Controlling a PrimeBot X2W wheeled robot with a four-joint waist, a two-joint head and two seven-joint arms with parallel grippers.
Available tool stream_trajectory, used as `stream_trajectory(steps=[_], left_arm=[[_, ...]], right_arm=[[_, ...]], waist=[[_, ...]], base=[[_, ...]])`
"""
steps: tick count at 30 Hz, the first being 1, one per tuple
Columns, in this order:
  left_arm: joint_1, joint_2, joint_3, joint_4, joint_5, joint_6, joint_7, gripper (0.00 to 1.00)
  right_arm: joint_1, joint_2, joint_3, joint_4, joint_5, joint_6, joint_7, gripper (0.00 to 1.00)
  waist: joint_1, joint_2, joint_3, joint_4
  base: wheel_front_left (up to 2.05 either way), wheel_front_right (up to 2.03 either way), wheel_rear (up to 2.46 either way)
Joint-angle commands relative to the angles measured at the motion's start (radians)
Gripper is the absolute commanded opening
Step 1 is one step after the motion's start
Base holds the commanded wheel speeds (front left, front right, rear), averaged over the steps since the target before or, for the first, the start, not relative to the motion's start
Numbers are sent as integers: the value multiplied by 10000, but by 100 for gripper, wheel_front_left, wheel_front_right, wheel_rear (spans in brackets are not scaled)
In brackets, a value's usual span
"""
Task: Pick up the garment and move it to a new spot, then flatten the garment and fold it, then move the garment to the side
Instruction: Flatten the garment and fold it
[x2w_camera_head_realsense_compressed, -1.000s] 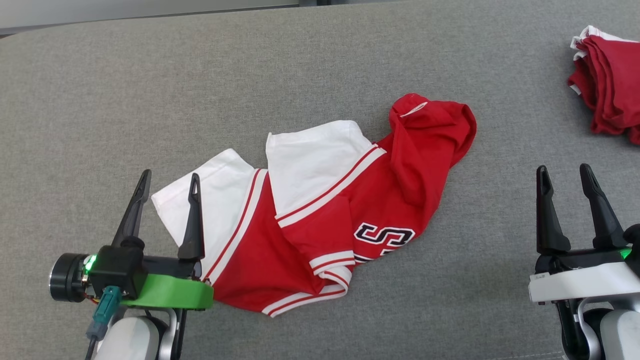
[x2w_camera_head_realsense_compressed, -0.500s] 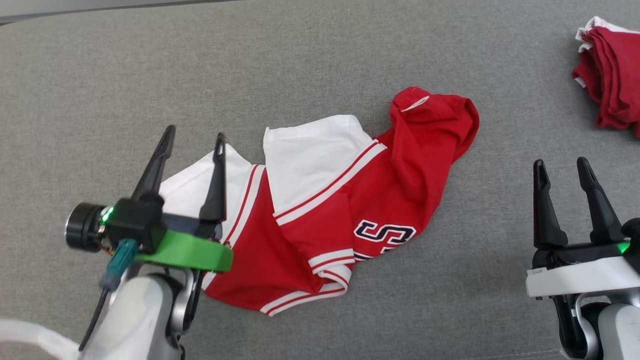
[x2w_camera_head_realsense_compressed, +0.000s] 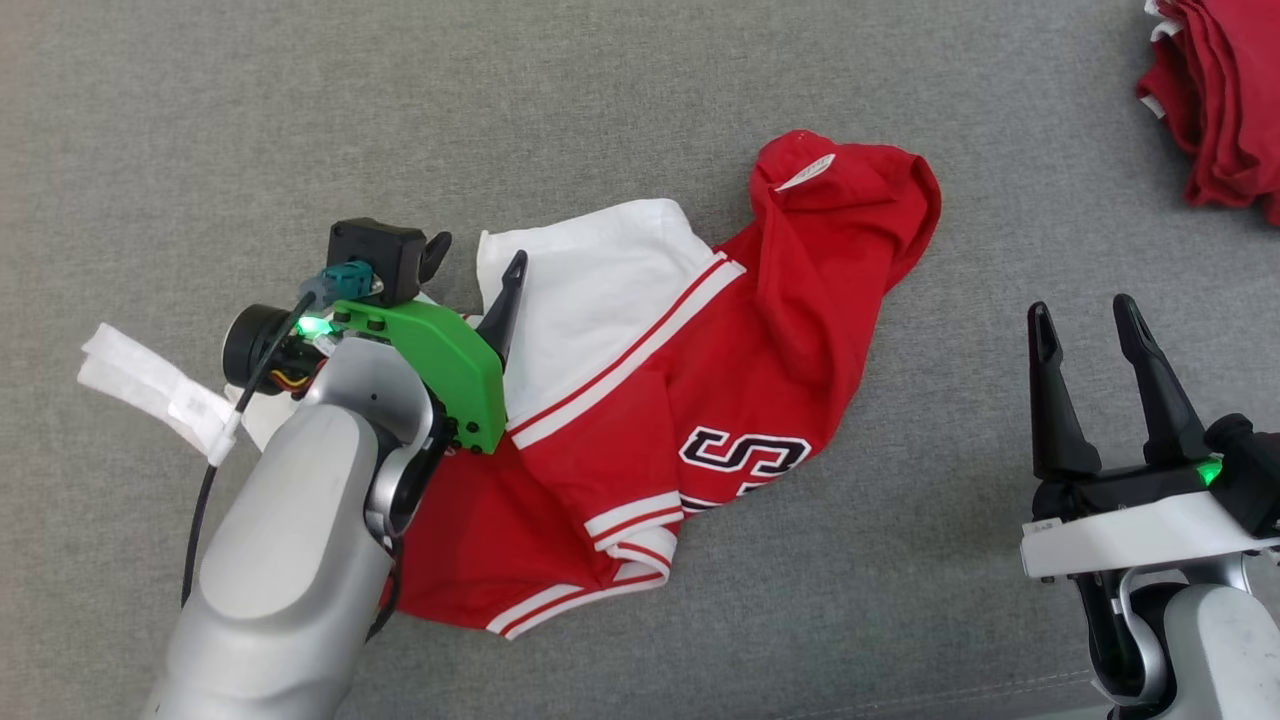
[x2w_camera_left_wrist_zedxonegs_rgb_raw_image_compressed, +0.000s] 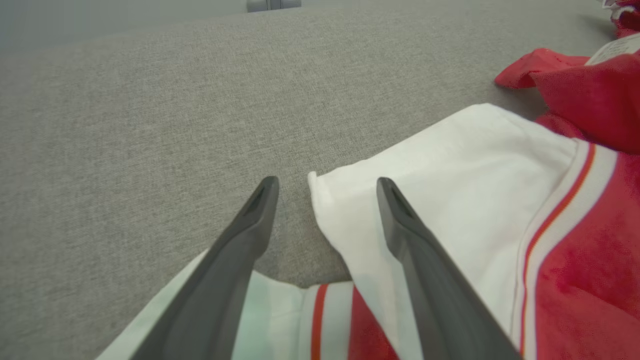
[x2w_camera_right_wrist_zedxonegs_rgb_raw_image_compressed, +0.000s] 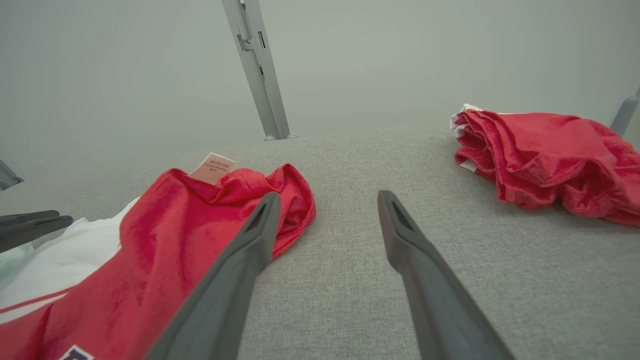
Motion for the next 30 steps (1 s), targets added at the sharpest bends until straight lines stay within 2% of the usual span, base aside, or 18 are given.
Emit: stream_trajectory(steps=[1, 4, 5, 6, 7, 8, 15, 20, 25, 30], left_arm=[[-283, 11, 49, 203, -104, -48, 61, 100], [-515, 41, 23, 793, -219, -116, 273, 100], [-585, 41, 10, 910, -209, -150, 304, 92], [-666, 59, -42, 1074, -227, -190, 394, 43], [-720, 81, -77, 1186, -251, -229, 423, 5], [-770, 96, -91, 1322, -299, -254, 472, 0], [-1108, 110, -162, 1858, -323, -310, 244, 0], [-1247, -60, -366, 1950, -254, -351, 7, 0], [-1350, -261, -605, 1882, -195, -406, -279, 0], [-1474, -433, -853, 1808, -133, -431, -579, 0]], right_arm=[[-148, -45, 0, 56, 65, 1, -67, 100], [-180, -69, 10, 178, 102, 1, -102, 100], [-177, -86, 15, 207, 108, 1, -103, 100], [-178, -113, 13, 248, 123, 1, -80, 100], [-203, -142, 5, 282, 150, 1, -51, 100], [-269, -195, 9, 326, 186, 1, -19, 100], [-1075, -943, 164, 907, 604, 1, 183, 100], [-2094, -1734, 470, 1566, 1134, 1, 456, 100], [-3373, -2410, 1491, 2130, 1621, 1, 976, 100], [-4887, -3041, 2732, 2717, 2394, 1, 1986, 100]], waist=[[0, 0, 140, -163], [0, 0, 161, -247], [0, 0, 163, -266], [0, 0, 169, -283], [0, 0, 175, -297], [0, 0, 184, -316], [0, 0, 182, -356], [0, 0, 296, -71], [0, 0, 588, 405], [0, 0, 821, 890]], base=[[0, 0, 0], [0, 0, 0], [0, 0, 0], [0, 0, 0], [0, 0, 0], [0, 0, 0], [0, 0, 0], [0, 0, 0], [0, 0, 0], [0, 0, 0]])
